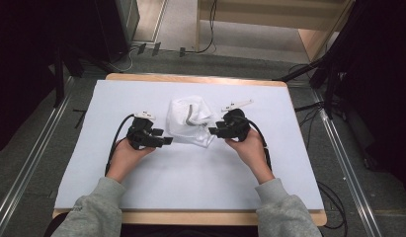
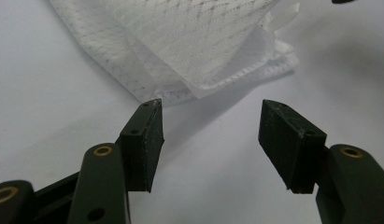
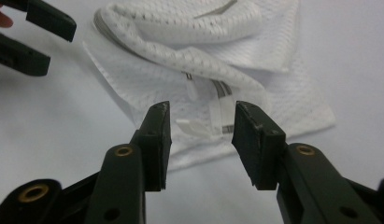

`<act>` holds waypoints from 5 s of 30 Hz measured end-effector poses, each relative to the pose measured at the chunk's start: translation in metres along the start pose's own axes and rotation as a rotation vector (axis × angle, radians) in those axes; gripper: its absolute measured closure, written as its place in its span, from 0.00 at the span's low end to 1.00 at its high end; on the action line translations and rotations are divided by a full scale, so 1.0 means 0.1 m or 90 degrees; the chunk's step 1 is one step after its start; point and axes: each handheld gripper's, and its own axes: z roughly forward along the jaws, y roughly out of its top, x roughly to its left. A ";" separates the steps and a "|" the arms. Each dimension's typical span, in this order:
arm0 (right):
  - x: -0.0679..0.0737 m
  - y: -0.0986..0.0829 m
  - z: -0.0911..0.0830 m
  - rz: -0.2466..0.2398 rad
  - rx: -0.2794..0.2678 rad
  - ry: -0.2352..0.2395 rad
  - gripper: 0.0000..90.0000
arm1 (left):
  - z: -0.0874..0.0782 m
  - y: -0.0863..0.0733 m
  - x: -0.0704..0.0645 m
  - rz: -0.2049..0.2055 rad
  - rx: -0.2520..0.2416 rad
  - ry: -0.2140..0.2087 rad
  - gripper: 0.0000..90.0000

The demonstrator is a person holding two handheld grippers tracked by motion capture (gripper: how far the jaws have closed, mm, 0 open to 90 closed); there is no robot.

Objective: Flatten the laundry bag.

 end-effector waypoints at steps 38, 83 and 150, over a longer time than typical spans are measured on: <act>-0.22 -0.40 0.07 0.040 0.033 -0.040 0.56 | -0.12 0.13 -0.06 -0.019 -0.001 -0.054 1.00; -0.35 -0.05 0.62 0.033 0.009 -0.083 0.56 | -0.57 -0.32 0.04 -0.069 0.019 -0.032 1.00; -1.12 -0.44 -0.14 0.174 0.016 -0.137 0.98 | -0.69 -0.57 0.01 -0.098 0.024 -0.070 1.00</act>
